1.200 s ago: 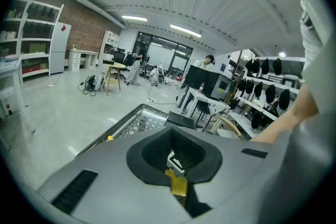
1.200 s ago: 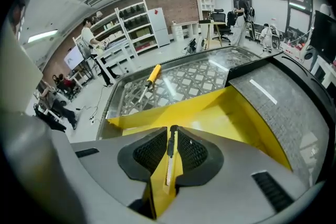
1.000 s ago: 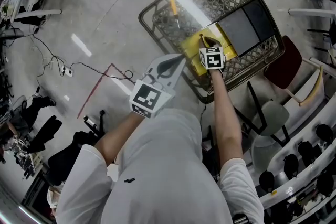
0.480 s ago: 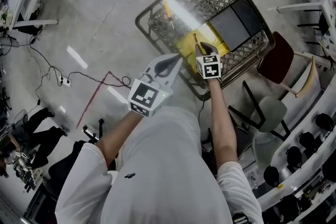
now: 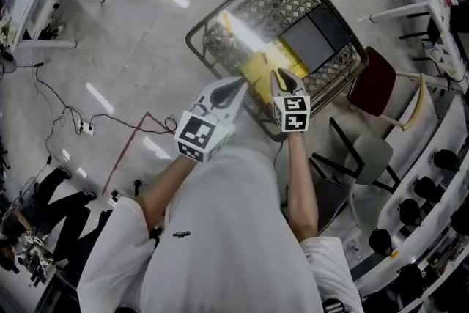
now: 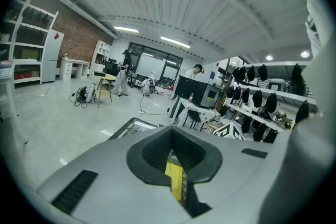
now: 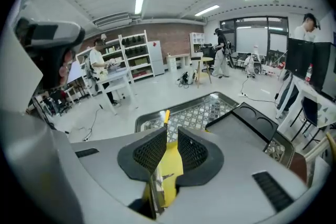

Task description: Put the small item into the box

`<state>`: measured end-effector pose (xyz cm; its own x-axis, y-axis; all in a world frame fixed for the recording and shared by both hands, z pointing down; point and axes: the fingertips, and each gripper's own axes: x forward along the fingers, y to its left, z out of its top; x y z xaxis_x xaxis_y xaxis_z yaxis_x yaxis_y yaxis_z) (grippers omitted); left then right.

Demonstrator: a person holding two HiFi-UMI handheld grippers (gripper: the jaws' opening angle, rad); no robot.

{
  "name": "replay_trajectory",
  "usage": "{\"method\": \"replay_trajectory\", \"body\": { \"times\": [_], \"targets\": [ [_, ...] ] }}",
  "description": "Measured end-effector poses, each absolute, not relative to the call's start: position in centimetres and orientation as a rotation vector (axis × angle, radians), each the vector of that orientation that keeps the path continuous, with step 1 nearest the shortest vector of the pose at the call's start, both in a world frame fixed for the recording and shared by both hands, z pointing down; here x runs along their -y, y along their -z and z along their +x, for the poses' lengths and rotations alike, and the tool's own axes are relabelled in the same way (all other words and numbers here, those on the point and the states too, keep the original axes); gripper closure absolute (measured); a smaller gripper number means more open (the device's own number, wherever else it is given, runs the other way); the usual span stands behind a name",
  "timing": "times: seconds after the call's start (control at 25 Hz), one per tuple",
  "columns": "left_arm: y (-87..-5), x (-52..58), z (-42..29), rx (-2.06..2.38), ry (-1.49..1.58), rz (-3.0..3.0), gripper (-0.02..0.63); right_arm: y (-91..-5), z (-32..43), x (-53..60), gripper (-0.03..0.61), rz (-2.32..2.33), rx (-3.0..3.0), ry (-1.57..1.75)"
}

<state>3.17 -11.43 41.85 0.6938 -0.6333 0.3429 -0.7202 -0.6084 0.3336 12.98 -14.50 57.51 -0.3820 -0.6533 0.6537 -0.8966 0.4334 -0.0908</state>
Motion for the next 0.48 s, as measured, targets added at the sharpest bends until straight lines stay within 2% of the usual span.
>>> {"method": "replay_trajectory", "body": {
  "times": [0.48],
  "targets": [
    [-36.1,10.4,1.9,1.059,-0.17,2.521,0.612,-41.0,11.5,11.7,0.523,1.458,2.394,-0.426]
  ]
}}
